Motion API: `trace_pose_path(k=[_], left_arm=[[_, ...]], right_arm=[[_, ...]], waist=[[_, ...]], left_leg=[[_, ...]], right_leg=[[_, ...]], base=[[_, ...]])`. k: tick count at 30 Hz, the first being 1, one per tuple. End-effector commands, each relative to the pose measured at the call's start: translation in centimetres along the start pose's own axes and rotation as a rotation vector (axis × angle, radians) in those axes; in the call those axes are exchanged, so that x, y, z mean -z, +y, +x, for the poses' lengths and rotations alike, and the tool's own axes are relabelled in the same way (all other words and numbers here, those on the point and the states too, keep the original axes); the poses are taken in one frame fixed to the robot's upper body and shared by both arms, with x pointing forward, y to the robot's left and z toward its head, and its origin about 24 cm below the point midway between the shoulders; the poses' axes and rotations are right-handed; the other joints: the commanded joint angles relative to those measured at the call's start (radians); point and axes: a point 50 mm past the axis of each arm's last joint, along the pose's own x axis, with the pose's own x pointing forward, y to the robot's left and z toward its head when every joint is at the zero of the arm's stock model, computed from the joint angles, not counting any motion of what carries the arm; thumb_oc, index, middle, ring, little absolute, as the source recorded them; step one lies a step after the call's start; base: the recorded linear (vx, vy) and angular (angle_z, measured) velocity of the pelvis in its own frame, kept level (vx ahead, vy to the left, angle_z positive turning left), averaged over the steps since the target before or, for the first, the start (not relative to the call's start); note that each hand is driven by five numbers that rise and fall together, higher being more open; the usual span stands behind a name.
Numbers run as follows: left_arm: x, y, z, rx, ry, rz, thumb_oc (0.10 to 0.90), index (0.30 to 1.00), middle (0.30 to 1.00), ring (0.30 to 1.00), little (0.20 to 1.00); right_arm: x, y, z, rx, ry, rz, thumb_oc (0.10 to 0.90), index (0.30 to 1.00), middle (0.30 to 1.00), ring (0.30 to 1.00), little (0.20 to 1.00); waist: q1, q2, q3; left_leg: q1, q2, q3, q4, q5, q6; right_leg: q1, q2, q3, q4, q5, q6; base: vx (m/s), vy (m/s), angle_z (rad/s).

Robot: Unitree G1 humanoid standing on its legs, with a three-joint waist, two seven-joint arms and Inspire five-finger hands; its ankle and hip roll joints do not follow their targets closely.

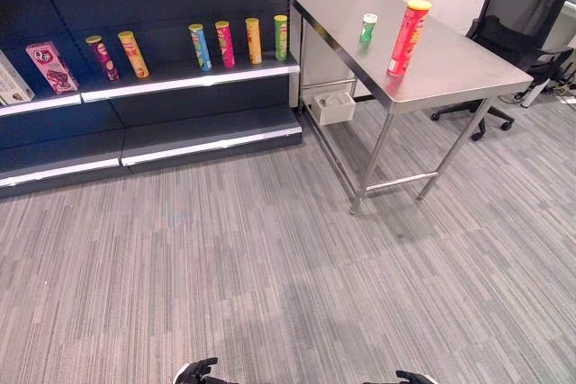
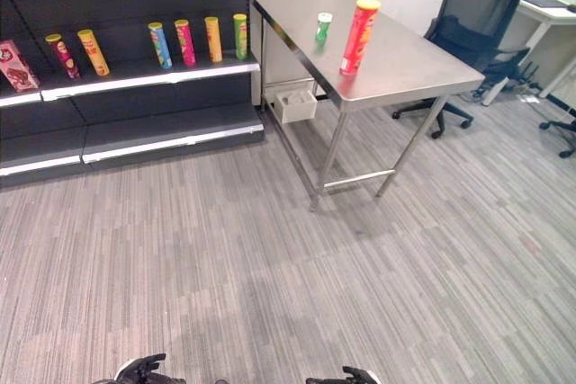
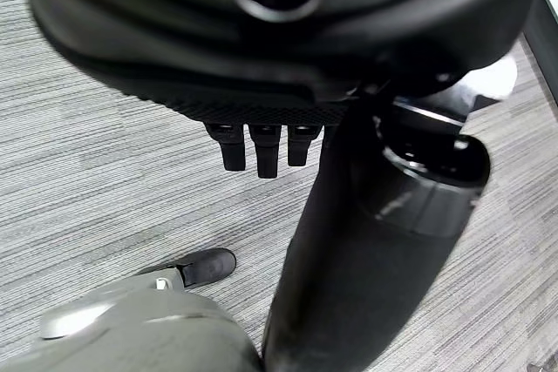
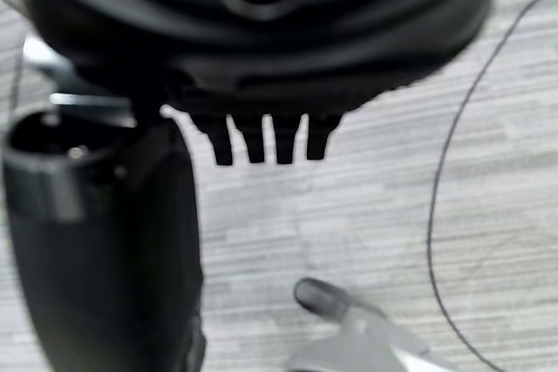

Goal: Put the goods on the table back onto the shelves and tidy them up.

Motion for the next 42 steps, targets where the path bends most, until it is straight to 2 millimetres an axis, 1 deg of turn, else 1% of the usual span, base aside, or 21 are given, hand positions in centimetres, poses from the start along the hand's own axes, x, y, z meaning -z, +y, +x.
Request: trace_pose_path(k=[1, 10, 16, 19, 20, 21, 23, 24, 26, 27, 28, 29, 31, 33, 34, 36, 37, 38, 39, 41, 42], left_arm=[[-2.0, 0.6, 0.2, -0.012, -0.072, 0.010, 0.800, 0.900, 0.900, 0.900, 0.900], [-1.4, 0.6, 0.2, -0.027, -0.048, -0.007, 0.800, 0.900, 0.900, 0.900, 0.900], [-2.4, 0.7, 0.3, -0.027, -0.084, -0.017, 0.800, 0.900, 0.900, 0.900, 0.900], [-3.6, 0.9, 0.3, -0.032, -0.128, -0.057, 0.800, 0.900, 0.900, 0.900, 0.900], [-3.9, 0.8, 0.3, -0.029, -0.141, -0.067, 0.800, 0.900, 0.900, 0.900, 0.900], [-4.4, 0.8, 0.3, -0.028, -0.157, -0.067, 0.800, 0.900, 0.900, 0.900, 0.900], [-5.1, 0.7, 0.3, -0.023, -0.177, -0.066, 0.800, 0.900, 0.900, 0.900, 0.900], [-5.0, 0.6, 0.3, -0.028, -0.169, -0.073, 0.800, 0.900, 0.900, 0.900, 0.900], [-4.5, 0.5, 0.4, -0.025, -0.149, -0.075, 0.800, 0.900, 0.900, 0.900, 0.900], [-4.1, 0.5, 0.4, -0.024, -0.137, -0.070, 0.800, 0.900, 0.900, 0.900, 0.900], [-4.1, 0.5, 0.4, -0.024, -0.137, -0.070, 0.800, 0.900, 0.900, 0.900, 0.900], [-3.4, 0.5, 0.4, -0.024, -0.109, -0.045, 0.800, 0.900, 0.900, 0.900, 0.900], [-3.0, 0.8, 0.4, -0.033, -0.090, -0.036, 0.800, 0.900, 0.900, 0.900, 0.900], [-1.9, 1.0, 0.3, -0.043, -0.052, -0.042, 0.800, 0.900, 0.900, 0.900, 0.900], [-1.2, 1.2, 0.2, -0.048, -0.033, -0.047, 0.800, 0.900, 0.900, 0.900, 0.900], [-0.2, 1.7, 0.1, -0.060, 0.000, -0.034, 0.800, 0.900, 0.900, 0.900, 0.900], [-0.4, 2.3, 0.0, -0.075, -0.005, -0.039, 0.800, 0.900, 0.900, 0.900, 0.900], [-0.4, 2.3, 0.0, -0.074, -0.005, -0.039, 0.800, 0.900, 0.900, 0.900, 0.900], [-0.9, 2.5, 0.1, -0.077, -0.024, -0.028, 0.800, 0.900, 0.900, 0.900, 0.900], [-1.6, 2.7, 0.1, -0.081, -0.051, -0.018, 0.800, 0.900, 0.900, 0.900, 0.900], [-1.9, 2.8, 0.1, -0.083, -0.059, -0.010, 0.800, 0.900, 0.900, 0.900, 0.900]], right_arm=[[-1.2, -1.7, 0.1, 0.051, -0.045, -0.032, 0.800, 0.900, 0.900, 0.900, 0.900], [-0.9, -1.7, 0.1, 0.053, -0.036, -0.029, 0.800, 0.900, 0.900, 0.900, 0.900], [-1.3, -1.9, 0.1, 0.055, -0.054, -0.037, 0.800, 0.900, 0.900, 0.900, 0.900], [-2.6, -2.2, 0.1, 0.065, -0.104, -0.026, 0.800, 0.900, 0.900, 0.900, 0.900], [-2.9, -2.4, 0.1, 0.069, -0.117, -0.023, 0.800, 0.900, 0.900, 0.900, 0.900], [-3.4, -2.6, 0.1, 0.076, -0.132, -0.018, 0.800, 0.900, 0.900, 0.900, 0.900], [-3.9, -2.8, 0.0, 0.084, -0.154, -0.016, 0.800, 0.900, 0.900, 0.900, 0.900], [-4.0, -3.0, 0.1, 0.089, -0.149, -0.018, 0.800, 0.900, 0.900, 0.900, 0.900], [-4.0, -3.1, 0.1, 0.090, -0.143, -0.010, 0.800, 0.900, 0.900, 0.900, 0.900], [-4.0, -3.1, 0.1, 0.091, -0.144, -0.007, 0.800, 0.900, 0.900, 0.900, 0.900], [-4.0, -3.1, 0.1, 0.091, -0.143, -0.007, 0.800, 0.900, 0.900, 0.900, 0.900], [-4.2, -3.2, 0.1, 0.094, -0.150, -0.013, 0.800, 0.900, 0.900, 0.900, 0.900], [-4.5, -3.4, 0.2, 0.104, -0.148, -0.018, 0.800, 0.900, 0.900, 0.900, 0.900], [-4.5, -3.2, 0.2, 0.092, -0.144, -0.024, 0.800, 0.900, 0.900, 0.900, 0.900], [-4.5, -2.9, 0.2, 0.082, -0.146, -0.024, 0.800, 0.900, 0.900, 0.900, 0.900], [-4.4, -2.3, 0.3, 0.057, -0.142, -0.043, 0.800, 0.900, 0.900, 0.900, 0.900], [-4.7, -2.0, 0.3, 0.036, -0.151, -0.062, 0.800, 0.900, 0.900, 0.900, 0.900], [-4.7, -2.0, 0.3, 0.037, -0.151, -0.062, 0.800, 0.900, 0.900, 0.900, 0.900], [-5.2, -2.0, 0.2, 0.035, -0.168, -0.067, 0.800, 0.900, 0.900, 0.900, 0.900], [-5.9, -2.1, 0.2, 0.040, -0.189, -0.057, 0.800, 0.900, 0.900, 0.900, 0.900], [-6.2, -2.2, 0.2, 0.048, -0.198, -0.046, 0.800, 0.900, 0.900, 0.900, 0.900]], waist=[[0.009, -0.003, -0.004], [0.010, -0.001, 0.000], [0.009, 0.000, 0.013], [0.013, -0.014, 0.054], [0.016, -0.021, 0.078], [0.019, -0.027, 0.101], [0.020, -0.030, 0.127], [0.019, -0.036, 0.136], [0.031, -0.034, 0.122], [0.040, -0.032, 0.115], [0.040, -0.034, 0.115], [0.060, -0.019, 0.101], [0.082, -0.016, 0.095], [0.095, -0.015, 0.066], [0.099, -0.012, 0.052], [0.121, -0.039, 0.009], [0.130, -0.052, 0.004], [0.131, -0.050, 0.002], [0.128, -0.053, 0.012], [0.113, -0.034, 0.035], [0.103, -0.019, 0.045]], left_leg=[[0.023, 0.074, -0.008, 0.002, -0.054, -0.081], [0.023, 0.077, -0.013, 0.002, -0.050, -0.082], [0.023, 0.087, -0.020, 0.003, -0.042, -0.086], [-0.074, 0.089, -0.035, 0.163, -0.074, -0.095], [-0.130, 0.083, -0.036, 0.262, -0.079, -0.106], [-0.208, 0.087, -0.057, 0.371, -0.035, -0.116], [-0.301, 0.085, -0.077, 0.511, 0.018, -0.114], [-0.349, 0.089, -0.056, 0.536, 0.012, -0.101], [-0.383, 0.082, -0.031, 0.416, -0.010, -0.089], [-0.386, 0.085, -0.027, 0.343, 0.016, -0.092], [-0.382, 0.083, -0.026, 0.337, 0.019, -0.092], [-0.417, 0.099, -0.016, 0.143, 0.116, -0.106], [-0.471, 0.100, -0.012, 0.034, 0.152, -0.117], [-0.452, 0.100, 0.003, 0.002, 0.161, -0.117], [-0.437, 0.096, -0.005, 0.007, 0.190, -0.115], [-0.403, 0.062, -0.007, 0.032, 0.187, -0.089], [-0.350, 0.025, 0.003, 0.062, 0.134, -0.049], [-0.353, 0.028, 0.003, 0.063, 0.134, -0.049], [-0.343, 0.008, 0.013, 0.077, 0.113, -0.030], [-0.293, -0.005, 0.016, 0.078, 0.085, 0.001], [-0.265, -0.004, 0.020, 0.071, 0.072, 0.015]], right_leg=[[-0.031, -0.101, 0.004, 0.004, 0.036, 0.140], [-0.030, -0.095, 0.004, 0.004, 0.031, 0.137], [-0.032, -0.083, 0.008, 0.004, 0.023, 0.126], [-0.046, -0.079, 0.013, 0.011, 0.019, 0.103], [-0.050, -0.076, 0.013, 0.026, 0.006, 0.084], [-0.055, -0.075, 0.009, 0.036, 0.005, 0.073], [-0.059, -0.065, 0.001, 0.045, -0.004, 0.054], [-0.049, -0.061, -0.011, 0.043, -0.018, 0.049], [-0.028, -0.056, -0.013, 0.021, -0.028, 0.062], [-0.016, -0.051, -0.012, 0.009, -0.033, 0.068], [-0.015, -0.054, -0.011, 0.008, -0.034, 0.068], [0.007, -0.039, -0.003, 0.004, -0.069, 0.079], [0.035, -0.036, 0.014, 0.004, -0.096, 0.087], [0.061, -0.040, 0.043, 0.004, -0.113, 0.104], [0.075, -0.044, 0.057, 0.004, -0.121, 0.107], [0.107, -0.106, 0.079, 0.038, -0.120, 0.140], [0.038, -0.168, 0.102, 0.237, -0.053, 0.179], [0.035, -0.166, 0.103, 0.236, -0.051, 0.179], [0.000, -0.186, 0.112, 0.339, 0.015, 0.188], [-0.105, -0.207, 0.115, 0.533, 0.130, 0.182], [-0.139, -0.217, 0.092, 0.602, 0.182, 0.177]], base=[[0.00, 0.000, 0.00], [0.01, -0.012, 0.00], [0.03, -0.068, 0.00], [-0.05, -0.148, 0.04], [-0.11, -0.160, 0.11], [-0.10, -0.163, 0.13], [-0.01, -0.136, 0.28], [0.13, -0.093, 0.23], [0.27, 0.007, 0.21], [0.21, 0.040, 0.22], [0.35, 0.093, 0.06], [0.35, 0.095, -0.14], [0.40, 0.120, 0.03], [0.41, 0.168, -0.24], [0.62, 0.296, -1.07], [0.70, 0.382, -1.13], [0.45, 0.289, -0.59], [0.37, 0.304, -0.58], [0.13, 0.170, -0.45], [0.15, 0.243, -0.19], [0.14, 0.222, 0.27]])
